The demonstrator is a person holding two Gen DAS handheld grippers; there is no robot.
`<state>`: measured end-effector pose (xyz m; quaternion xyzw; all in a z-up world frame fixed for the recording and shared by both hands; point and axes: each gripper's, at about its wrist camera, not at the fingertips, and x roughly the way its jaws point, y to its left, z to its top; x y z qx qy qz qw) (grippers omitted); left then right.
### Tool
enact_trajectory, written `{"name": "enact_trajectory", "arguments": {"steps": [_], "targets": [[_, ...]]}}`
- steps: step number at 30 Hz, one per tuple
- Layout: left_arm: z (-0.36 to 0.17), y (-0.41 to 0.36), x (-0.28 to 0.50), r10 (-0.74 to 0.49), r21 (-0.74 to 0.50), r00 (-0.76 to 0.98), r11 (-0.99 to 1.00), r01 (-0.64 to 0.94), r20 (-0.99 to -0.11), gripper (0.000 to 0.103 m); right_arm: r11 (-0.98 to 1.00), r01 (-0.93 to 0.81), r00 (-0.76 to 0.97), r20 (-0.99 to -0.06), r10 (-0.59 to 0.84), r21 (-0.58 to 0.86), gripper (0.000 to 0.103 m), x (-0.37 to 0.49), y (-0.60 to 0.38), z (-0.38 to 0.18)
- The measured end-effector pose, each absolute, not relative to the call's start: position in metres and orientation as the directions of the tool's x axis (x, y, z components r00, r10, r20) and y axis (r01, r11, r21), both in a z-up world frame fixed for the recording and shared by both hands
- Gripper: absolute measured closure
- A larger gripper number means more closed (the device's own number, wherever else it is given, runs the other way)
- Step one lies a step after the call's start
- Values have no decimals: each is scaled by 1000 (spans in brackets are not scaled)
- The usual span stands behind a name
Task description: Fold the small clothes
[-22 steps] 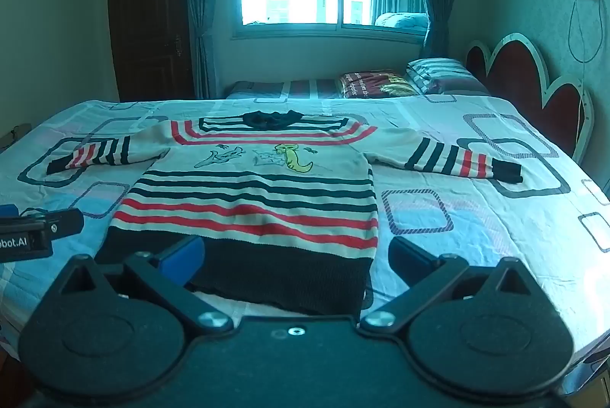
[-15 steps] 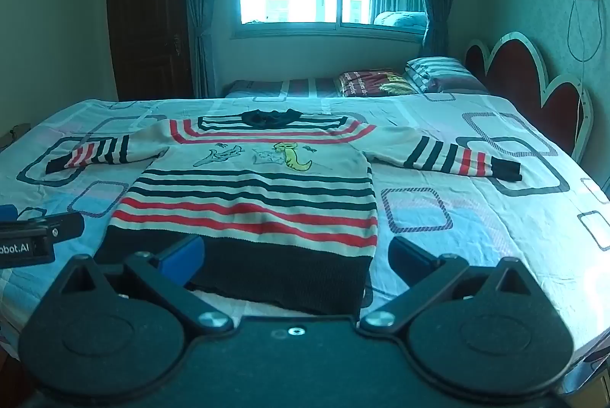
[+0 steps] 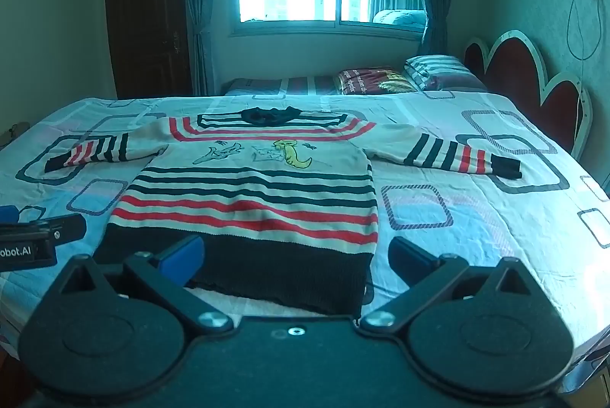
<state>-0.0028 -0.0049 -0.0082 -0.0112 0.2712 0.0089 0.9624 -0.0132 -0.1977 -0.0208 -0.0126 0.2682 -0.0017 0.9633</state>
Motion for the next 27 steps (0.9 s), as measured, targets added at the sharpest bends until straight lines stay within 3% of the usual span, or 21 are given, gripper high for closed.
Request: {"name": "enact_trajectory", "arguments": {"steps": [27], "targets": [[-5,-2,-1,7,-5,855,1000,-11,-519,0,999,16,859,-511,-29,-30,0,-14,-196,-18]]}}
